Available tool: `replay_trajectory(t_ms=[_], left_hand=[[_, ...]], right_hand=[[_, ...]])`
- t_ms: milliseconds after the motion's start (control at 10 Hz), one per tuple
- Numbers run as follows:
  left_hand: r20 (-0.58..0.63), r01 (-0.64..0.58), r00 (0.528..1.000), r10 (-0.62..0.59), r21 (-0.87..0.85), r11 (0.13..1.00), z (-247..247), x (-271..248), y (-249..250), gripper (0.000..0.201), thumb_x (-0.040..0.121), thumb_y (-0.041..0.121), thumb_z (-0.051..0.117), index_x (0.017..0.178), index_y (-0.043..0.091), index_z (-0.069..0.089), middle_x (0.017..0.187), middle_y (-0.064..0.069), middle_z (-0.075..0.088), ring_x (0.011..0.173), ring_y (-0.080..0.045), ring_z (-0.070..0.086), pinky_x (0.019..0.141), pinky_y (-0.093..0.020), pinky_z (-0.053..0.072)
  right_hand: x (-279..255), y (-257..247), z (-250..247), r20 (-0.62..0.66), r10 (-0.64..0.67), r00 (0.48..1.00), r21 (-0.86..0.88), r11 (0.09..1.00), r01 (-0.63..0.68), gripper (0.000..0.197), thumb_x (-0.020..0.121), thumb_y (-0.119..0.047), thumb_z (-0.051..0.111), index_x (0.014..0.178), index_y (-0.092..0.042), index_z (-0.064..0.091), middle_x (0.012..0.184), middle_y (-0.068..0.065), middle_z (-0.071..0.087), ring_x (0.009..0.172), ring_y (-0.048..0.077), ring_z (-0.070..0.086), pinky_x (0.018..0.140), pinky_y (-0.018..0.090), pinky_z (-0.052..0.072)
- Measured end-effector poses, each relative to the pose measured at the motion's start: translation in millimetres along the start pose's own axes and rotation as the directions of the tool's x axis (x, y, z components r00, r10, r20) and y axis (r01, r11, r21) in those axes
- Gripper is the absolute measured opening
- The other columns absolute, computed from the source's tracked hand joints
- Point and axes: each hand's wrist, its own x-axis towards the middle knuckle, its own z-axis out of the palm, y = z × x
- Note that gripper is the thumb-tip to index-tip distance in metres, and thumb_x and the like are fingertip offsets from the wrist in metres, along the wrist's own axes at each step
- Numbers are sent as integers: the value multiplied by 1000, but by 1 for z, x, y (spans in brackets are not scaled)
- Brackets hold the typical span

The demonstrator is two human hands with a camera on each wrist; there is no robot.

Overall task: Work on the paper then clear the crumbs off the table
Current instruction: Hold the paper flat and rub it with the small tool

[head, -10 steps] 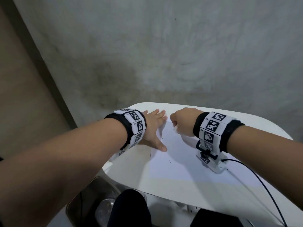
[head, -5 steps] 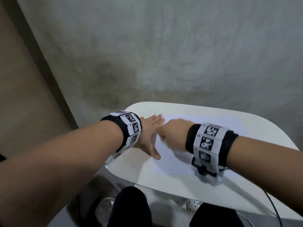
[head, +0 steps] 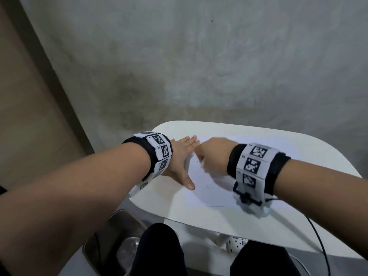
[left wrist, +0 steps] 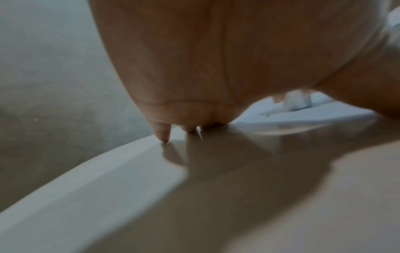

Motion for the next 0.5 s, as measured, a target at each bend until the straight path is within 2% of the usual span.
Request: replay_trajectory(t_ms=[100, 200, 300, 400, 500], left_hand=[[36, 4, 999, -4, 6, 1000, -2, 0, 3, 135, 71, 59, 76, 151, 14, -23, 157, 1, -30, 147, -17, -20, 121, -47, 2], [8, 0, 1000, 0, -22, 1000, -1, 0, 0, 139, 66, 62, 78, 151, 19, -23, 158, 1, -29, 147, -15, -20, 121, -46, 0], [53, 18, 998, -21, 49, 999, -2, -2, 2, 128, 77, 51, 75, 150, 13, -22, 159, -2, -28, 148, -17, -19, 121, -46, 3], [21, 2, 1000, -2, -2, 1000, -3, -3, 3, 134, 70, 57, 78, 151, 16, -22, 157, 3, -29, 147, -15, -20, 121, -45, 1], [32, 22, 999, -22, -14, 1000, 0, 2, 1, 129, 75, 50, 77, 151, 16, -22, 153, 7, -30, 145, -10, -18, 120, -45, 4]], right_hand=[[-1, -10, 3, 45, -98, 994, 80, 992, 94, 34, 91, -19, 58, 124, -11, 57, 121, 8, 62, 113, 26, 57, 71, 26, 39], [4, -1, -3, 7, 47, 999, 31, 998, -48, 28, 91, -21, 58, 118, -13, 60, 117, 6, 65, 103, 24, 60, 70, 25, 38], [0, -14, 1, 28, -69, 997, 45, 997, 68, 39, 93, -19, 57, 129, -6, 53, 130, 14, 55, 118, 30, 52, 79, 26, 41], [4, -10, 1, 27, -46, 999, 37, 998, 45, 35, 92, -22, 58, 123, -6, 57, 126, 10, 61, 116, 28, 55, 62, 16, 37], [1, -11, 3, 12, -33, 999, 56, 998, 33, 33, 93, -20, 56, 123, -8, 57, 124, 9, 61, 115, 29, 56, 76, 28, 38]])
